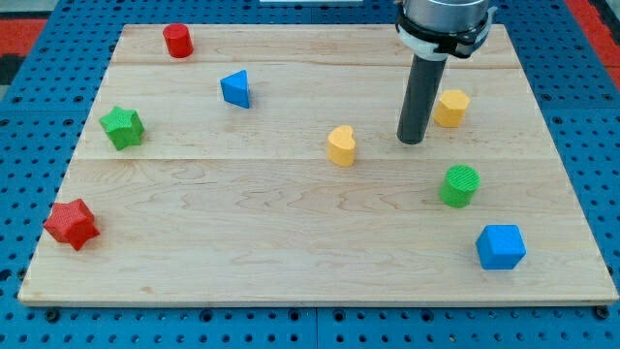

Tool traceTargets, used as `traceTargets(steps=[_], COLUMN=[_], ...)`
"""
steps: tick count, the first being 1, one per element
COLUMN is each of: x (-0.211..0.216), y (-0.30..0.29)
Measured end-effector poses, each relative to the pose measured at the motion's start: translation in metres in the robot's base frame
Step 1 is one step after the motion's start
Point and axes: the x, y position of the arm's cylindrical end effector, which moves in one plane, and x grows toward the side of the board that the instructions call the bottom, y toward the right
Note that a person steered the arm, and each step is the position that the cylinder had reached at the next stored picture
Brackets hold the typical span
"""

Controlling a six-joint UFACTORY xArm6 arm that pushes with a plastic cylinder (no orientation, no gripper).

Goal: Push the yellow heart to the right side of the red star

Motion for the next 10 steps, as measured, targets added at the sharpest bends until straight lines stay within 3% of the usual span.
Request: traceTargets(steps=[3,7,10], x=[-0.028,0.045,0.064], y=[-0.002,-0.178,-0.178])
